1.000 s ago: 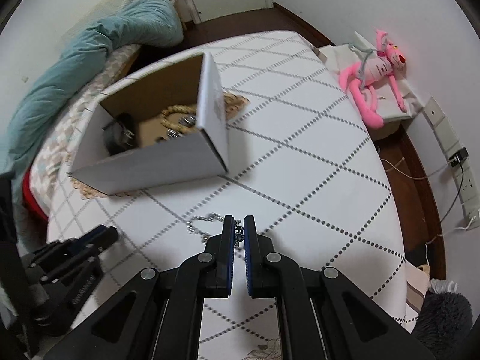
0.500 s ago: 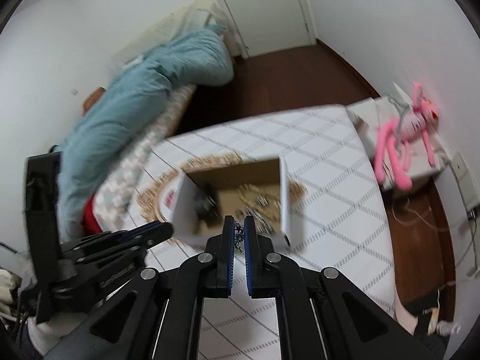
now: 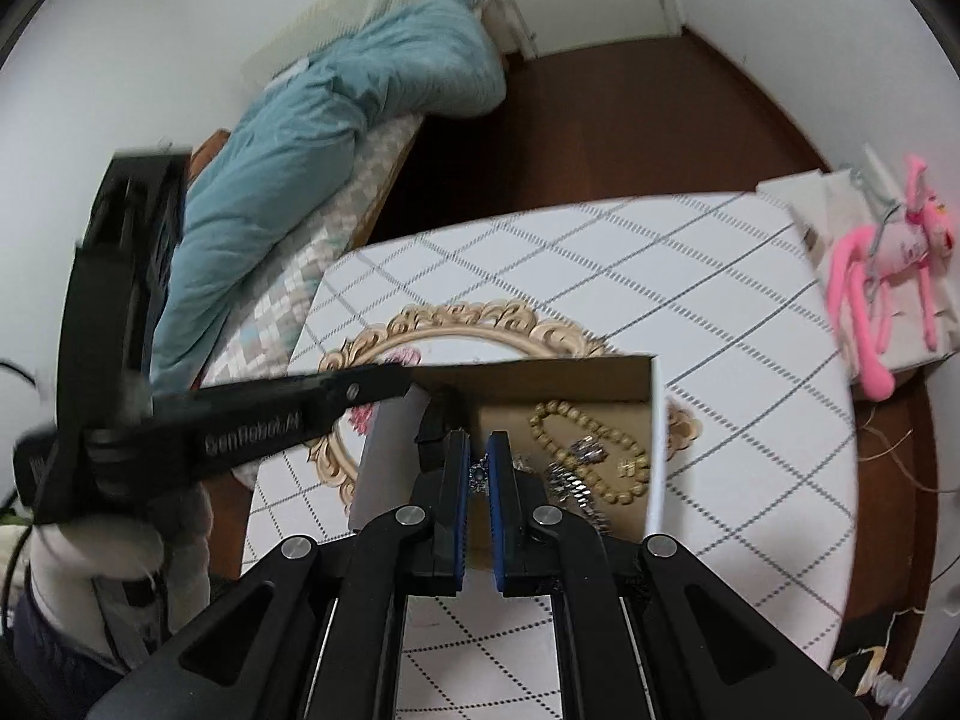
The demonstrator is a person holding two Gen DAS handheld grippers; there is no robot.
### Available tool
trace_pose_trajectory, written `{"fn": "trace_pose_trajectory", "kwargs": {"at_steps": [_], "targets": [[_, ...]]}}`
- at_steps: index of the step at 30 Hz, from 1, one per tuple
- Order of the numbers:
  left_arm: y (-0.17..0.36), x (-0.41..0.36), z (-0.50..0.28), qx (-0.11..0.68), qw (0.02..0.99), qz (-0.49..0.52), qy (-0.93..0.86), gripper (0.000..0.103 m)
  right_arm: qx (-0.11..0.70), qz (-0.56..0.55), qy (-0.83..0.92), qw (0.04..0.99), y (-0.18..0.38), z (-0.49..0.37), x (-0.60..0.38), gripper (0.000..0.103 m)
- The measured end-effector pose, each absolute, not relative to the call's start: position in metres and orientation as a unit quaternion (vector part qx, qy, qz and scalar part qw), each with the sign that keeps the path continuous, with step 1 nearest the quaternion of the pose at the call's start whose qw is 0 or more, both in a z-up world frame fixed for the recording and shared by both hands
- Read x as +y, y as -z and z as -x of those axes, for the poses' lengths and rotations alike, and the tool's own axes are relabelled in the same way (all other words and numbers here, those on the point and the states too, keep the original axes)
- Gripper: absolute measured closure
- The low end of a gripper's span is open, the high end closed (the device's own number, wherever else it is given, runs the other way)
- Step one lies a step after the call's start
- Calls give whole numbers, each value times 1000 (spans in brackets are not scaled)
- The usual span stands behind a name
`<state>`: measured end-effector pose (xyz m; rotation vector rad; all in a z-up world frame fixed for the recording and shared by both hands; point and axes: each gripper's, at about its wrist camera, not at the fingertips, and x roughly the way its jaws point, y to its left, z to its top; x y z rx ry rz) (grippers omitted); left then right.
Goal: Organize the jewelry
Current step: 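Carry the chain with the right gripper into the box while the left gripper drops the ring there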
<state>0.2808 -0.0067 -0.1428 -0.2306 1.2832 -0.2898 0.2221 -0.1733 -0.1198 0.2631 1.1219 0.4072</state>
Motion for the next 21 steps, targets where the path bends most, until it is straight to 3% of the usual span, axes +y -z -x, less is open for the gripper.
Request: {"fn": "trace_pose_trajectory", "kwargs": {"at_steps": [5,7,8,9,11,13,17,19,20,21], "targets": [[146,1,-289,608,774,124,122,91,565,-125,-205,789,141,-235,-163,96],[144,4,-290,605,778,123,114,86,577,-126,-199,782,148,-237,-162,95],[142,6,-290,602,782,121,110,76,580,-125,-197,781,150,-238,-162,95],[140,8,-289,598,786,118,102,57,582,-121,-194,781,151,-238,-162,93],[136,14,-287,588,796,116,86,33,582,-115,-186,783,153,-237,-164,76],[132,18,-283,576,807,106,70,32,579,-109,-181,788,152,-235,-166,60],[132,24,-270,558,825,80,39,32,572,-90,-153,801,149,-229,-173,38],[134,24,-261,548,834,62,21,23,564,-68,-128,813,147,-224,-178,19],[136,23,-255,542,839,50,10,16,561,-52,-110,819,146,-221,-180,15],[137,23,-252,539,841,42,4,16,558,-34,-91,824,146,-218,-182,8]]}}
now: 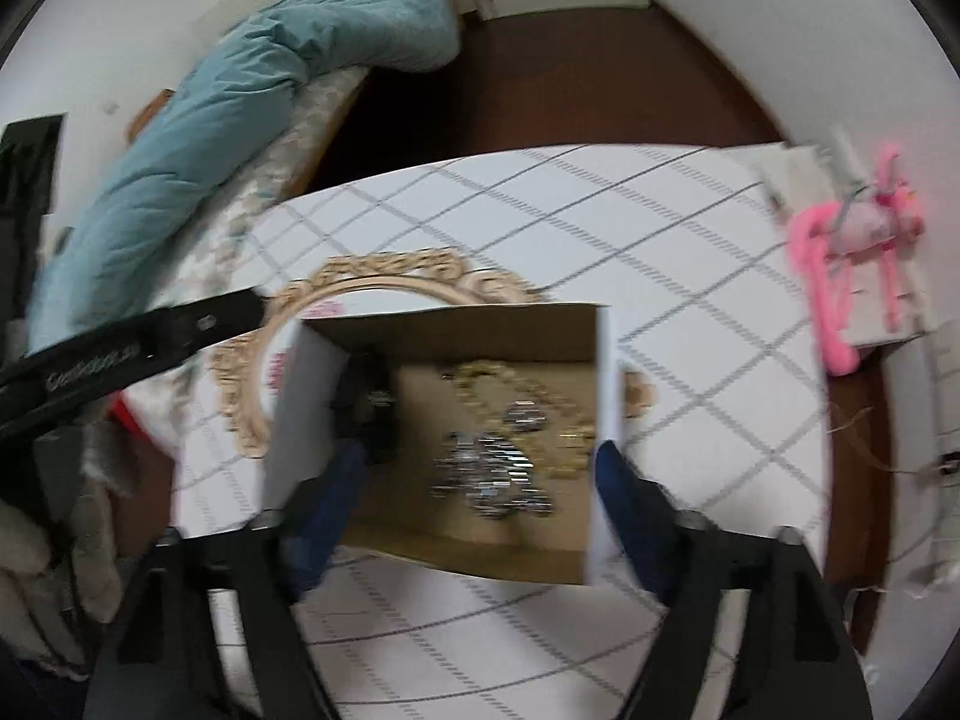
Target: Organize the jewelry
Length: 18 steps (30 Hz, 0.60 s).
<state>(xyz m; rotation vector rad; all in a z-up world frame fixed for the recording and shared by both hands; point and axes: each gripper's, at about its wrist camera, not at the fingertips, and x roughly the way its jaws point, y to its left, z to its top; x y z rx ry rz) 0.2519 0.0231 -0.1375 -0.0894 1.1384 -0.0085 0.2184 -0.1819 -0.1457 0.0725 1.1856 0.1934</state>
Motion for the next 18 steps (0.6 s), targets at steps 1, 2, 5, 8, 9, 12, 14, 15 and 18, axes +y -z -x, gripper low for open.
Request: {"fn": "trace_pose_trajectory", "kwargs": {"at_steps": [1,2,5,8,9,12,14,15,18], "targets": [[140,22,-247,536,844,33,-3,16,554,-22,-78,828,145,-217,-182,6],[143,22,-242,533,846,26,-10,16,551,-5,-63,832,146,-214,-184,4],[151,19,-229,525,851,9,-24,0,546,24,-30,837,149,-207,-192,0],[158,14,-215,518,855,-6,-34,0,545,45,-11,837,154,-203,-197,0],[161,13,-212,519,854,-6,-33,0,546,47,-8,837,156,-202,-198,0],[167,9,-203,525,850,-1,-33,0,546,51,-3,836,159,-198,-199,0],[169,7,-200,528,848,5,-34,0,546,49,-1,836,160,-197,-198,0],[169,5,-198,529,848,7,-35,0,545,49,0,837,159,-196,-198,0],[169,2,-193,526,850,8,-37,0,542,49,1,839,157,-194,-197,0]]}}
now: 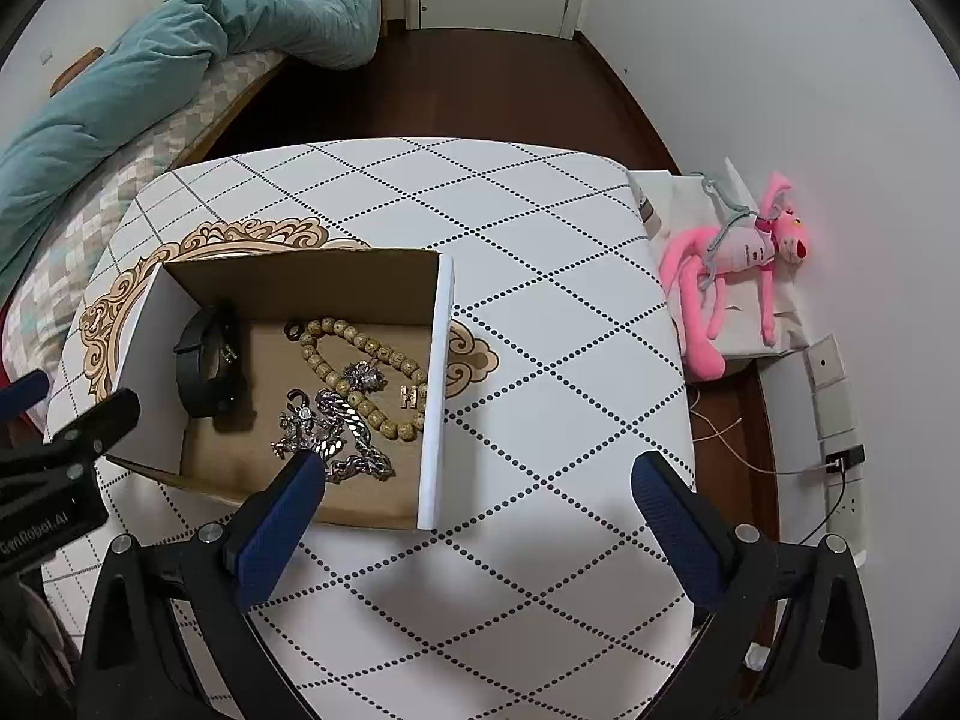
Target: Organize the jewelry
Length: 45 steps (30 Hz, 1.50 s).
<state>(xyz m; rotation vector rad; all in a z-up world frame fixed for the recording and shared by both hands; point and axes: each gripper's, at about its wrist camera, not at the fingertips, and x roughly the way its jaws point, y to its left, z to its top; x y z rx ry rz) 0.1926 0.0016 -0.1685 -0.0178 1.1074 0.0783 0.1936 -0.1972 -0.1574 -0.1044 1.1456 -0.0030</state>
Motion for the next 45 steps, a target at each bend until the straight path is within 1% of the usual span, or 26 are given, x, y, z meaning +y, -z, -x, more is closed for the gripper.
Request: {"fn": "trace_pose_trajectory", "kwargs": {"at_steps": [7,13,24,30,37,45], "targets": [[150,-5,-173,508,860,9,-43,0,525,40,5,850,140,-179,-202,0],[118,-8,-145,484,874,13,-44,0,493,33,13,870,105,-151,-209,0],[33,-10,-82,425,904,30,-35,0,418,24,15,908,16,-74,-216,0],[0,-15,-52,399,916,29,-17,0,377,19,10,926,-30,-30,-211,0],[-18,-12,-31,387,921,26,-18,0,347,15,10,938,-65,0,-208,0],[-22,-7,-26,392,919,23,-34,0,354,11,5,935,-74,7,-206,0]]}}
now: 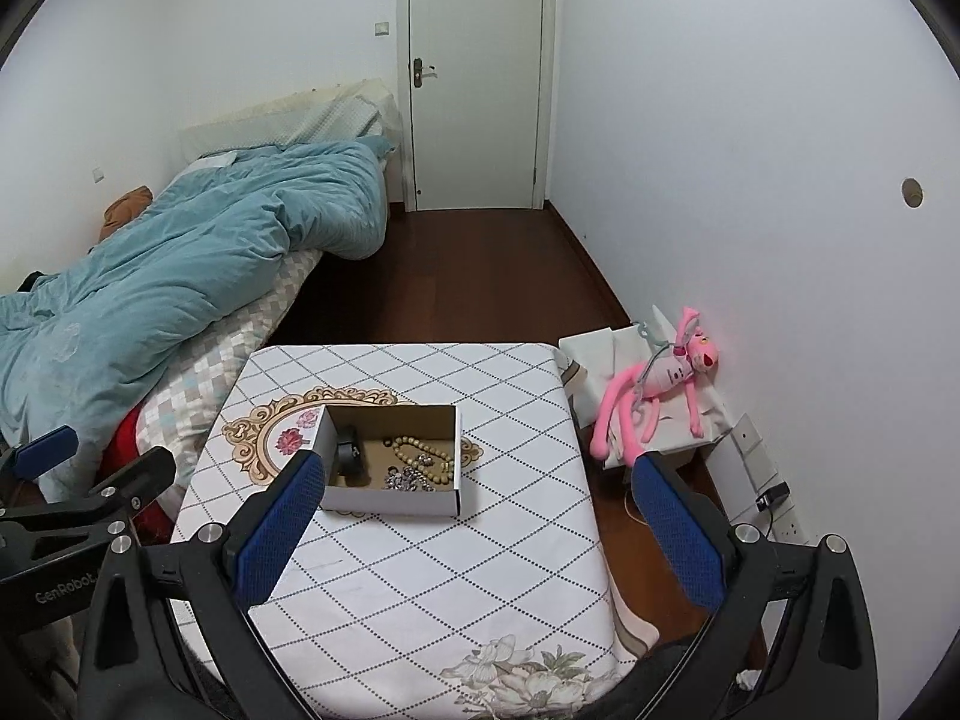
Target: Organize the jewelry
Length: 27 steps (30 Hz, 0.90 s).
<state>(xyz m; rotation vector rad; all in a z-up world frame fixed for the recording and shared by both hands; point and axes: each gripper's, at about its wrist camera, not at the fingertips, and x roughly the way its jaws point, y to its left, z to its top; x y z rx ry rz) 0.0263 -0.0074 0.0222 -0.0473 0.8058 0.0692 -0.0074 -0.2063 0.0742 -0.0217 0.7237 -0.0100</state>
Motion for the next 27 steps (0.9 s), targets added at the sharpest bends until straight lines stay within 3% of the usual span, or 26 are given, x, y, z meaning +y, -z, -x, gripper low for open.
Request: {"fn": "trace_pose_trajectory", "kwargs": {"at_steps": [27], "targets": [[29,-6,-104,488,871,21,-48,0,455,33,7,890,-15,-95,-202,0]]}}
